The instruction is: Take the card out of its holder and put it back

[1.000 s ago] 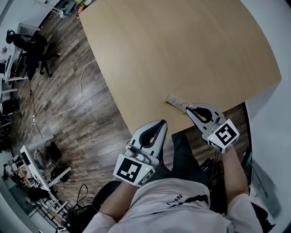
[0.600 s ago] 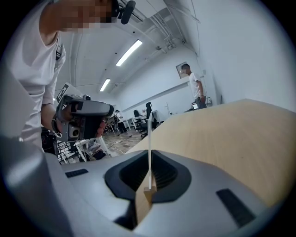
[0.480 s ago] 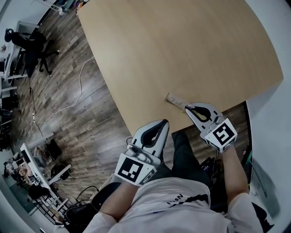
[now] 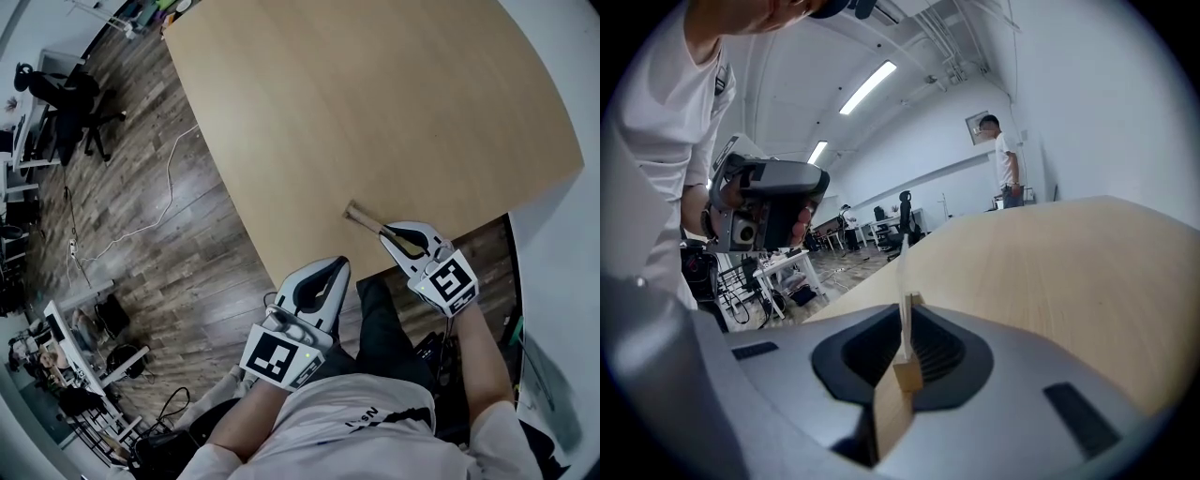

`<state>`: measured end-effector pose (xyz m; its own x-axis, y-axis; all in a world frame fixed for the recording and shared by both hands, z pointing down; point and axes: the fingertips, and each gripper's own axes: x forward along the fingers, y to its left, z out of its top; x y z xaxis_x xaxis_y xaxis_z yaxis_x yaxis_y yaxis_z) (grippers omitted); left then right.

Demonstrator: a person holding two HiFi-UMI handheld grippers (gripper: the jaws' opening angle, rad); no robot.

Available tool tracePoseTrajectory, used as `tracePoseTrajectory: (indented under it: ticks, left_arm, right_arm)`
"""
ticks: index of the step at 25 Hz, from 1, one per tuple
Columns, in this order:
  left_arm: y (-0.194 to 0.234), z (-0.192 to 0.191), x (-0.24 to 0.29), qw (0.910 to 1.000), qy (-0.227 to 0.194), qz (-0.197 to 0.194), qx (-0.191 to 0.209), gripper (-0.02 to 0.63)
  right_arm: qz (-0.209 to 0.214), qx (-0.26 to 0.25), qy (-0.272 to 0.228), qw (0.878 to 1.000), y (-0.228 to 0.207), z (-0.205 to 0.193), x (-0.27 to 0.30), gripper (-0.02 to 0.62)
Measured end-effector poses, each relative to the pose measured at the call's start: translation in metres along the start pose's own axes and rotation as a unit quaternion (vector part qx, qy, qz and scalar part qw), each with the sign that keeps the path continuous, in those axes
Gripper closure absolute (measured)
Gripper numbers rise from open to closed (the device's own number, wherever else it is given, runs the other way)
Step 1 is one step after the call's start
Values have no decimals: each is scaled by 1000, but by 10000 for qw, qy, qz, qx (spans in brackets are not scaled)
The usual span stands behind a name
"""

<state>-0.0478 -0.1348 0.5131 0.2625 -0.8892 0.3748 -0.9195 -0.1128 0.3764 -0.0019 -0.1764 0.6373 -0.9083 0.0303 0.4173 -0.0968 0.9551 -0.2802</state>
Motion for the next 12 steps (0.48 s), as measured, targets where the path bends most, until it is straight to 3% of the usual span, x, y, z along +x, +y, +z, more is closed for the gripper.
tracePoseTrajectory:
  ticks: [6,12]
  left_arm:
    - [1,-1,-7,10000,-53,13,25,594]
    - [-16,12,-24,9995,-117,-271,137,594]
  right_arm:
    - [-147,114,45,9998,0,-5,-4,561]
    - [-910,105,-95,9958,5,31,-40,561]
